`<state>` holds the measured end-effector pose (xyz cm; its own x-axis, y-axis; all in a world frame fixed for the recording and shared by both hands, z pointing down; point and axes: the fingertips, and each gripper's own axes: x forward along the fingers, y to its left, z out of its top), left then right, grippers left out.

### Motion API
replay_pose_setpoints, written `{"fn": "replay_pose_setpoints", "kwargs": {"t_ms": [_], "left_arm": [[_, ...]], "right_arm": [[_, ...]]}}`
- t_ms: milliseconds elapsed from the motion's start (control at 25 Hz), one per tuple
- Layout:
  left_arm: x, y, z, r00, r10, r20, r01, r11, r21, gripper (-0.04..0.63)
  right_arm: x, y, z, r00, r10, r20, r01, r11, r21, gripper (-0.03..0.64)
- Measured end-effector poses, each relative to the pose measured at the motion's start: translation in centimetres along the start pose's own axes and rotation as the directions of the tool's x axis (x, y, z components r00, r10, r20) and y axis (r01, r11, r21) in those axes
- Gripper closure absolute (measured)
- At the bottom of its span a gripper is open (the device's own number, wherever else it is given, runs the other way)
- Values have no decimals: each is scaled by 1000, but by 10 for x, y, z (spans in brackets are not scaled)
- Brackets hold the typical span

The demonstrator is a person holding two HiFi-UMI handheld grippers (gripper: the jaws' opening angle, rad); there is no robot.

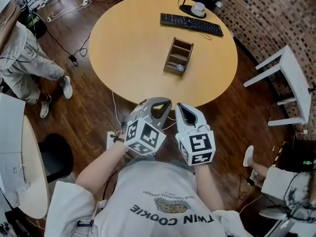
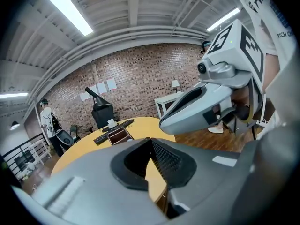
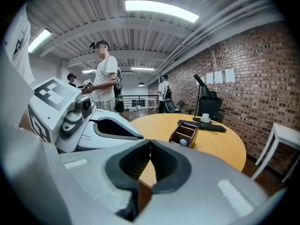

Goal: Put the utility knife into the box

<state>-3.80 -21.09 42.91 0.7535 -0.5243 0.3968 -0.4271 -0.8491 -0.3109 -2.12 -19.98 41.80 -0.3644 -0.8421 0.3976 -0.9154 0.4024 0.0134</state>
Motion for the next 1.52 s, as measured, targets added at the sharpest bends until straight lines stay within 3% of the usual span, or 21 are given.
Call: {"fn": "replay_pose_setpoints", "kwargs": {"t_ms": [520,1040,1320,1520], "left_arm": [[-8,-67,29,995,99,-11,-99,973,-209,588],[-30,-140,52,968,247,-38,-246,916,-317,588],[-49,-182,65,958,287,-23,-276,894,-352,588],[-63,-211,73,957,290,-18,-274,880,-387,588]], "right_arm": [[-67,-15,-26,996,78,40,-79,997,17,615],[-140,-11,-51,983,166,84,-167,986,2,615],[-182,-2,-63,976,183,116,-184,983,5,615],[-214,3,-71,971,186,147,-198,978,70,615]]}}
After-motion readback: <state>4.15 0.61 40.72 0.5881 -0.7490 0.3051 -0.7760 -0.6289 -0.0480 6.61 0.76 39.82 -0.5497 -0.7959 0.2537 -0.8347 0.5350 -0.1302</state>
